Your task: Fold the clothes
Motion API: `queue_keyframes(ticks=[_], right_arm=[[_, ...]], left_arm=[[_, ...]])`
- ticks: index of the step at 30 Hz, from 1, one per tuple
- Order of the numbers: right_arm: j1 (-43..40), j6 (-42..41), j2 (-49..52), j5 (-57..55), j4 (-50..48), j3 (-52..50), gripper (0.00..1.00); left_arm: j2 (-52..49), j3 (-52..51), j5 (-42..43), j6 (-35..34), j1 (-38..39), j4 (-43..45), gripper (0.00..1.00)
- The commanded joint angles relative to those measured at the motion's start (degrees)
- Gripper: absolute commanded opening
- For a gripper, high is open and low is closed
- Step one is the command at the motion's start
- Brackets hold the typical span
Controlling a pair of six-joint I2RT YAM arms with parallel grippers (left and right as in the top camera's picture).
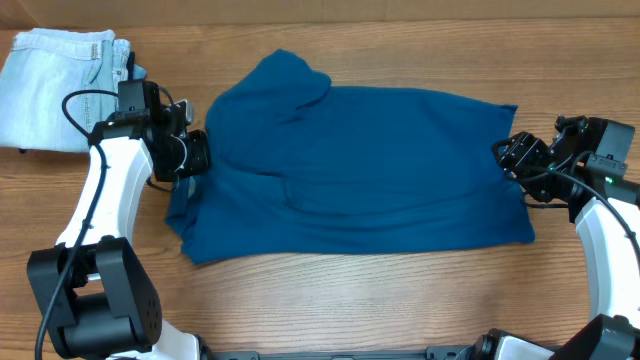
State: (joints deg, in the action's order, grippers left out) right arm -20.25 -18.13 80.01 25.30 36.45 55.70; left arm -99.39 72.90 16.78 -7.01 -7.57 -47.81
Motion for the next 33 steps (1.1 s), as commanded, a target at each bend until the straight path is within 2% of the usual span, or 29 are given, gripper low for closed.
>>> queue_keyframes(ticks=[1, 3, 5, 7, 8, 10, 12, 14, 18, 22, 24, 26, 27, 30, 33], right_arm=[[0.0, 0.4, 0.3, 0.0, -0.4, 0.6, 0.71], [0.0, 0.4, 0.3, -0.2, -0.4, 0.6, 0.71], [0.0, 0.4, 0.3, -0.2, -0.4, 0.6, 0.71], [0.0, 0.4, 0.3, -0.2, -0.4, 0.6, 0.72], [0.0, 0.4, 0.3, -0.2, -0.4, 0.6, 0.71], [0.0, 0.4, 0.3, -0.2, -0.4, 0.6, 0.71], [0.0, 0.4, 0.3, -0.2, -0.4, 0.6, 0.71], [0.0, 0.4, 0.3, -0.2, -0.3, 0.6, 0.72], [0.0, 0.4, 0.3, -0.2, -0.4, 0.6, 0.72], [0.0, 0.4, 0.3, -0.1, -0.4, 0.6, 0.72], [0.0, 0.4, 0.3, -0.1, -0.3, 0.6, 0.79], [0.0, 0.4, 0.3, 0.0, -0.4, 0.6, 0.88], [0.0, 0.8, 0.3, 0.6, -0.4, 0.6, 0.89], [0.0, 2.1, 0.3, 2.0, 1.4, 0.6, 0.88], [0.0, 2.0, 0.3, 0.8, 4.7, 0.6, 0.79]], left_arm=[[-0.2, 0.9, -5.2, 0.6, 0.1, -1.3, 0.05], [-0.2, 0.8, -6.5, 0.6, 0.1, -1.8, 0.09], [-0.2, 0.8, -7.2, 0.6, 0.1, -1.8, 0.29], [-0.2, 0.8, -7.6, 0.6, 0.1, -1.6, 0.44], [-0.2, 0.8, -8.2, 0.5, 0.1, -1.3, 0.56], [-0.2, 0.9, -8.6, -0.6, 0.0, -0.1, 0.63], [-0.2, 1.6, -7.9, -1.9, -0.3, 0.3, 0.64], [-0.2, 3.1, -3.8, -2.4, -0.4, 0.3, 0.60], [-0.2, 4.1, 6.4, -0.6, 1.3, 0.6, 0.49], [-0.2, 4.0, 6.6, -0.3, 7.5, -0.8, 0.44], [-0.2, 4.0, 6.6, -0.4, 11.5, -0.5, 0.43], [-0.2, 4.0, 6.4, -1.3, 15.2, 0.5, 0.47], [-0.2, 4.0, 5.7, -2.4, 16.9, 1.2, 0.48], [-0.2, 4.0, 3.1, -5.6, 20.9, 3.2, 0.51], [-0.2, 4.0, 1.9, -5.9, 22.9, 3.6, 0.47]])
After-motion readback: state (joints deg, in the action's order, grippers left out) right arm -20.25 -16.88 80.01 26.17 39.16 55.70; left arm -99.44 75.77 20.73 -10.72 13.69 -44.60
